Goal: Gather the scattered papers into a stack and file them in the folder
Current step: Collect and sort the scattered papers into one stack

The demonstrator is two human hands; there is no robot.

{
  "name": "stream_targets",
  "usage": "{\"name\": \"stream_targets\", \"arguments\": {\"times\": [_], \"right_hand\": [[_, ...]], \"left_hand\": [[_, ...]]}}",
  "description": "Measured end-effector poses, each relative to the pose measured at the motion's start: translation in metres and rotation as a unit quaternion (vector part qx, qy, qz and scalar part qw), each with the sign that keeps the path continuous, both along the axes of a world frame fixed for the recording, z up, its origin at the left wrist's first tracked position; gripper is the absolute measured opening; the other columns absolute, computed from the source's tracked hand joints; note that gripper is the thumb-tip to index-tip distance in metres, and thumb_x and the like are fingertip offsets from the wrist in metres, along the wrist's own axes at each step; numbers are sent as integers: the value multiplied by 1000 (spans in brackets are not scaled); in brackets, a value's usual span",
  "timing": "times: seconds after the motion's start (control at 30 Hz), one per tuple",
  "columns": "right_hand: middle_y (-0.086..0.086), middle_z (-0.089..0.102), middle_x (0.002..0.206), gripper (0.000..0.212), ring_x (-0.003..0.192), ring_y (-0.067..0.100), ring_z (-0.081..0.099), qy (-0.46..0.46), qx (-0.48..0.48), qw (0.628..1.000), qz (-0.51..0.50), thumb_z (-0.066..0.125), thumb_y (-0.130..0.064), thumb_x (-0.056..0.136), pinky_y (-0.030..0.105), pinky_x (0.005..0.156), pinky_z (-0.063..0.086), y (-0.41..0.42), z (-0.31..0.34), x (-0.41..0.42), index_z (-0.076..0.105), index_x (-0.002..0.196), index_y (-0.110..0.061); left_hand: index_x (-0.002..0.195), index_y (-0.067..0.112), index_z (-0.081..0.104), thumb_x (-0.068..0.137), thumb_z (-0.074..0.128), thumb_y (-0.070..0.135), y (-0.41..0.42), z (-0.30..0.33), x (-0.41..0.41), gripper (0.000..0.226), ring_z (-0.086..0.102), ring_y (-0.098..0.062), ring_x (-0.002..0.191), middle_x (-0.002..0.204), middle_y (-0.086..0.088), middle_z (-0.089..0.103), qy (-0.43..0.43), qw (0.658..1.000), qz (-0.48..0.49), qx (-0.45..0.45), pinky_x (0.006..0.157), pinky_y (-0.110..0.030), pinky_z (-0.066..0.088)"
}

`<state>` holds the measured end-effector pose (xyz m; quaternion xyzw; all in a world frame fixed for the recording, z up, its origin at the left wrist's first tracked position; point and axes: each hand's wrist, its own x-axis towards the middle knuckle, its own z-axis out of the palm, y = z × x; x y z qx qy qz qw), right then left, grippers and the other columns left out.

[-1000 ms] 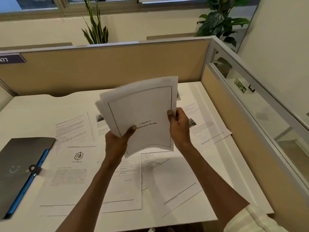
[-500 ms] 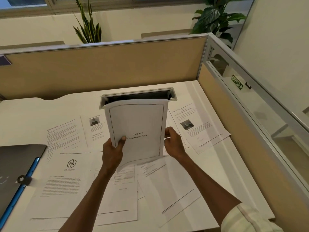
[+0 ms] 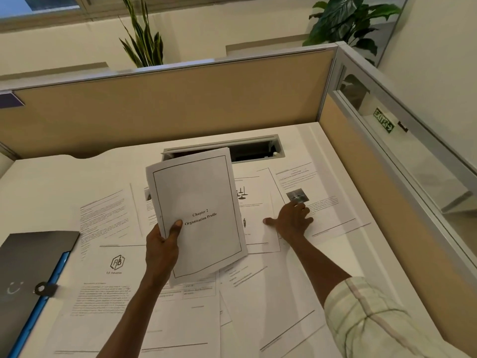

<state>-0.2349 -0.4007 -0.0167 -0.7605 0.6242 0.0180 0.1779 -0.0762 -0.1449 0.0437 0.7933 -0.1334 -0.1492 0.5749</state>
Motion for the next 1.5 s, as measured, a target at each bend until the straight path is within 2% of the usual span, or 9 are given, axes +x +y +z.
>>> {"name": "stream_targets", "arguments": {"times": [0.23,0.4,0.6,0.8,0.9,1.0,1.13,1.27,1.5], "right_hand": [[14,60,127,92,114,32,59,-86,29,996,2,86,-40,66,41,90,49,-3,0,18,39,136,-4],[12,69,110,44,99,29,66,-121,18,993,-7,80,-23,75,34,78,52,-5,5,21,60,111,-7],[14,64,126,39,115,33,59,-229,54,971,-36,64,-19,84,39,92,48,-12,14,16,64,121,-6],[11,68,75,31,74,30,65,-309,-30,951,-1,55,-21,91,25,57,45,-10,48,11,58,64,-6],[11,73,86,29,71,25,68,-335,-103,936,34,52,-22,95,14,48,39,-5,75,7,67,79,-3],[10,74,95,26,76,27,72,-368,-170,912,64,52,-25,96,27,61,59,1,107,2,71,96,-7],[10,72,108,31,85,27,72,-422,-230,873,78,49,-29,97,37,72,62,11,151,-5,68,116,-13],[7,72,102,26,81,22,70,-468,-262,842,55,47,-26,98,21,67,57,20,191,-15,65,106,-9],[-3,66,95,14,88,20,66,-553,-19,833,1,56,-27,95,29,73,56,35,220,-33,62,101,-16]], "left_hand": [[97,49,69,91,64,43,1,-1,15,10,71,-14,98,101,14,76,15,1000,2,-13,86,-46,57],[93,56,68,90,64,46,2,0,18,11,71,-11,96,98,19,75,17,1000,4,-15,87,-48,57],[95,52,68,91,64,44,5,2,22,10,71,-12,96,99,17,75,20,1000,11,-14,87,-49,57],[113,34,65,93,63,42,8,5,22,22,69,-15,100,103,15,72,23,1000,11,-3,91,-50,55],[120,30,63,95,60,39,7,9,19,26,69,-17,102,104,17,70,21,1000,7,-2,91,-46,55],[125,24,61,97,57,39,5,13,17,32,68,-20,100,109,6,71,18,1000,4,5,88,-42,54],[127,19,60,98,56,37,4,17,12,35,69,-19,99,112,2,71,21,1000,-13,2,85,-40,55],[132,17,56,99,54,33,4,24,6,37,69,-21,101,113,2,70,22,999,-25,-10,84,-39,56],[138,12,53,101,53,25,6,37,0,39,64,-29,115,127,-8,66,65,995,-56,-58,100,-52,50]]}}
